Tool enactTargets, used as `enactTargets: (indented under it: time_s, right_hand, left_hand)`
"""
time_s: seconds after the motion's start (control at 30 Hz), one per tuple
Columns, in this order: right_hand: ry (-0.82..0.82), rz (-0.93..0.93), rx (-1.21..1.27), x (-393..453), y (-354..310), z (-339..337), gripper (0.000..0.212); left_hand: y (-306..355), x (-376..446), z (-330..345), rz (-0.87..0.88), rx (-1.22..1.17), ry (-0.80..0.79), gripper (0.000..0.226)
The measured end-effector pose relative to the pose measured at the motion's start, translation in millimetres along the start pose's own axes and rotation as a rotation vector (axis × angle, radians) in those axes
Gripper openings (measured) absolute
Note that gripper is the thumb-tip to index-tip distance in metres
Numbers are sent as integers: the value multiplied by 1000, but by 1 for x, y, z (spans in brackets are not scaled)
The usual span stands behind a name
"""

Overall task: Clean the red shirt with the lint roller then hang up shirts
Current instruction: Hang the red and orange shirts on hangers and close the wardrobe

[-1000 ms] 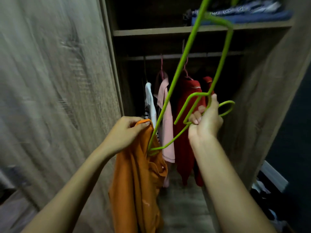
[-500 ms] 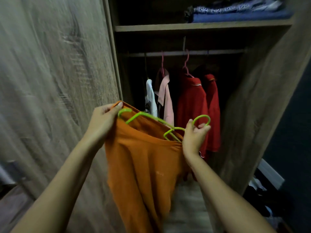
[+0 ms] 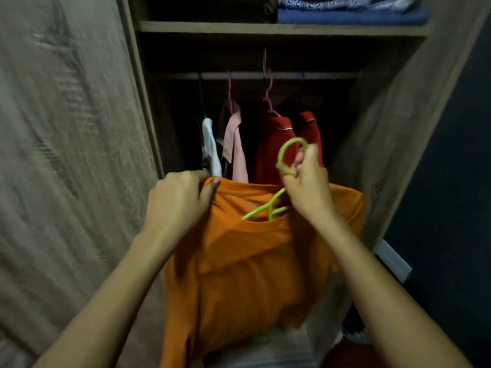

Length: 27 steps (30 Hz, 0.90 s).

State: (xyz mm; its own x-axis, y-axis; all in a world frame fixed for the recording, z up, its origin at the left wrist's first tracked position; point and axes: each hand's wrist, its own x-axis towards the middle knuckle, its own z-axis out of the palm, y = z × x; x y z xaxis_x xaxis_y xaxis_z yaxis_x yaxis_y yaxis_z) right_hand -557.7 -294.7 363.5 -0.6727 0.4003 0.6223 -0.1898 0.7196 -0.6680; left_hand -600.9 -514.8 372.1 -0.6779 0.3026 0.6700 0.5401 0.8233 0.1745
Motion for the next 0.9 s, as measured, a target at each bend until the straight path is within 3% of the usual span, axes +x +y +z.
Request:
enactTargets:
  time_s: [0.1, 0.2, 0.27, 0.37, 0.5, 0.57, 0.63, 0.77, 0.87, 0.9]
  right_hand:
    - [-301, -119, -196, -12, -1, 14, 38]
    - [-105, -56, -36, 11, 1, 1, 36]
    - [20, 16, 68, 34, 1, -22, 36]
    - [11, 27, 45, 56, 11, -45, 35]
    - [19, 25, -30, 73, 33, -49, 34]
    - [38, 59, -58, 80, 45, -47, 35]
    - [76, 119, -79, 84, 54, -53, 36]
    - [122, 343, -78, 59, 61, -85, 63]
    - [-88, 463, 230, 15, 64, -90, 30]
    - [-169, 481, 326, 4, 64, -86, 28]
  left_hand:
    - [24, 8, 4, 84, -146, -31, 40]
    - [48, 15, 4, 104, -374, -179, 50]
    - [43, 20, 2, 143, -371, -327, 60]
    - [33, 24, 8, 216, -439, -657, 55]
    - [61, 15, 28, 213, -737, -809, 58]
    - [78, 16, 42, 225, -726, -770, 57]
    - [91, 19, 60, 248, -687, -648, 39]
    - [115, 25, 96, 126, -835, -436, 29]
    - [142, 26, 116, 97, -868, -348, 29]
    - [153, 25, 121, 100, -883, -354, 28]
